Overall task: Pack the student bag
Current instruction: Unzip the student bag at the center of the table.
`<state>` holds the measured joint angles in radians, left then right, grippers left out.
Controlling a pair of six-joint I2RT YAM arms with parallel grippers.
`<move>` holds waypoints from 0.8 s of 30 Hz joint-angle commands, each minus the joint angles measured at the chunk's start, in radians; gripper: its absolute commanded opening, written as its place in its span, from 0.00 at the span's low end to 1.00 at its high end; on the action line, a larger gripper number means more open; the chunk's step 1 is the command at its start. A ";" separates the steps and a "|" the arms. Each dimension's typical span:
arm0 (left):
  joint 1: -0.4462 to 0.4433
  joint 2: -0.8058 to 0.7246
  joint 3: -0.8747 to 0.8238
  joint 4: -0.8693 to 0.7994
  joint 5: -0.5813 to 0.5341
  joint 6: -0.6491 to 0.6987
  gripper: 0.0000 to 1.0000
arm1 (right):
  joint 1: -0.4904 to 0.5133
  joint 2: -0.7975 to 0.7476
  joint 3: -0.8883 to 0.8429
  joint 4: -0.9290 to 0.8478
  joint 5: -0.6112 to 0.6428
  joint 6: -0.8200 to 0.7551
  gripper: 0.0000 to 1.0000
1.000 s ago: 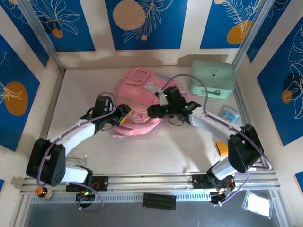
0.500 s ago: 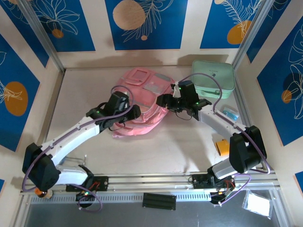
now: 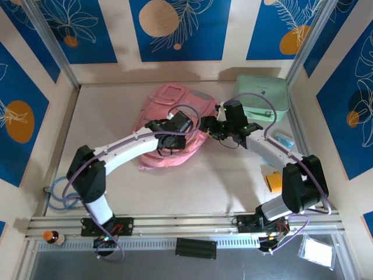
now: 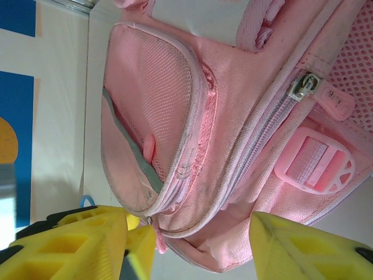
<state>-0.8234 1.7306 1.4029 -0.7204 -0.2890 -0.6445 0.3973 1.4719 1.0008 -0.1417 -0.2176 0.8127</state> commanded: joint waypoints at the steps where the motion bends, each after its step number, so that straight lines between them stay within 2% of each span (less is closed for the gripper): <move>1: -0.004 0.038 0.055 -0.099 -0.035 0.031 0.31 | -0.008 0.007 -0.013 0.002 -0.028 0.011 0.57; 9: -0.004 0.082 0.073 -0.139 -0.028 0.015 0.20 | -0.015 0.013 -0.012 0.002 -0.036 0.019 0.57; 12: -0.005 0.083 0.073 -0.142 -0.035 0.012 0.11 | -0.017 0.013 -0.014 0.004 -0.038 0.020 0.57; 14: -0.004 0.076 0.071 -0.136 -0.039 0.016 0.00 | -0.017 0.013 -0.014 0.004 -0.043 0.023 0.57; 15: -0.005 0.070 0.069 -0.126 -0.032 0.022 0.00 | -0.017 0.014 -0.016 0.005 -0.044 0.024 0.57; 18: -0.004 0.033 0.037 -0.051 0.026 0.060 0.00 | -0.018 0.019 -0.017 0.014 -0.064 0.033 0.56; 24: -0.005 -0.048 -0.044 0.168 0.212 0.125 0.00 | -0.061 0.030 -0.043 0.080 -0.145 0.107 0.53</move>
<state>-0.8219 1.7355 1.3731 -0.6811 -0.2073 -0.5686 0.3595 1.4872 0.9829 -0.1020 -0.2932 0.8684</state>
